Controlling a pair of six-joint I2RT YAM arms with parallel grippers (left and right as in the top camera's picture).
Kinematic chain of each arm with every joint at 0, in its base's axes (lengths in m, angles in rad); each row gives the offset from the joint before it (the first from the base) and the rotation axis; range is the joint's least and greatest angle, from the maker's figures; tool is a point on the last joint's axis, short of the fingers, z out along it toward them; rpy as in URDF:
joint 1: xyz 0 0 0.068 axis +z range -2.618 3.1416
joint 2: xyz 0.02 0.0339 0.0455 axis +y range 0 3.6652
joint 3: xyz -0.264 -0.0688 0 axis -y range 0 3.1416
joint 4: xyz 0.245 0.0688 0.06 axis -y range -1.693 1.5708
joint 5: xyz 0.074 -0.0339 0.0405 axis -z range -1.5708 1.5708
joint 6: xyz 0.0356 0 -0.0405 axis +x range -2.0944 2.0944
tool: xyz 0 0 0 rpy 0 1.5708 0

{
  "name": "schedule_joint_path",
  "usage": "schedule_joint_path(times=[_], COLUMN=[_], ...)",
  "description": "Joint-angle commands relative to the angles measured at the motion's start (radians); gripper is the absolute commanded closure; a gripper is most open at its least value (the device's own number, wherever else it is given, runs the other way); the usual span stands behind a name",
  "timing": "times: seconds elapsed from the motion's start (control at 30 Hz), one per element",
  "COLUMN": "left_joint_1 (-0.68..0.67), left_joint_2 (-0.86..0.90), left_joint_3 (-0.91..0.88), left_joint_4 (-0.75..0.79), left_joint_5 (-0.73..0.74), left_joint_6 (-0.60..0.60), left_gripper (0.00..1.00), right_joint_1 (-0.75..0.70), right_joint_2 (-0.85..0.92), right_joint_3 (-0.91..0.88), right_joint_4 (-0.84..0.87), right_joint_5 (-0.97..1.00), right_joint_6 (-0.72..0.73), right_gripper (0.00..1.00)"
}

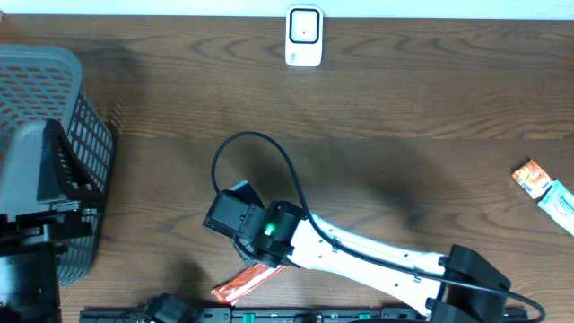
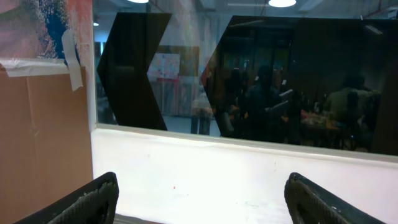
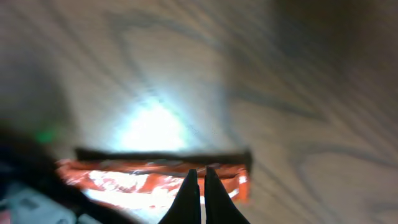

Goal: Scan the item barcode

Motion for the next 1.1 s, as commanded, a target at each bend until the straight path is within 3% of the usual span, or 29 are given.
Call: schedule_joint_path(times=[0.0, 0.4, 0.73, 1.07], left_joint_1=[0.003, 0.003, 0.003, 0.003], left_joint_2=[-0.006, -0.006, -0.006, -0.006], left_joint_3=[-0.003, -0.003, -0.003, -0.003], left_joint_4=[0.0, 0.001, 0.001, 0.001], left_joint_5=[0.005, 0.006, 0.006, 0.006], left_joint_6=[-0.01, -0.01, -0.01, -0.01], left_gripper=[0.14, 0.14, 0.14, 0.14], right_joint_1=[0.017, 0.106, 0.105, 0.071], right_joint_2=[0.014, 0.019, 0.019, 0.052], right_joint_3=[-0.055, -0.105, -0.206, -0.272], right_joint_4=[0.015, 0.054, 0.128, 0.179], right_joint_5=[-0.12, -0.192, -0.203, -0.206], right_joint_6=[0.051, 0.069, 0.096, 0.125], right_gripper=[0.99, 0.99, 0.94, 0.96])
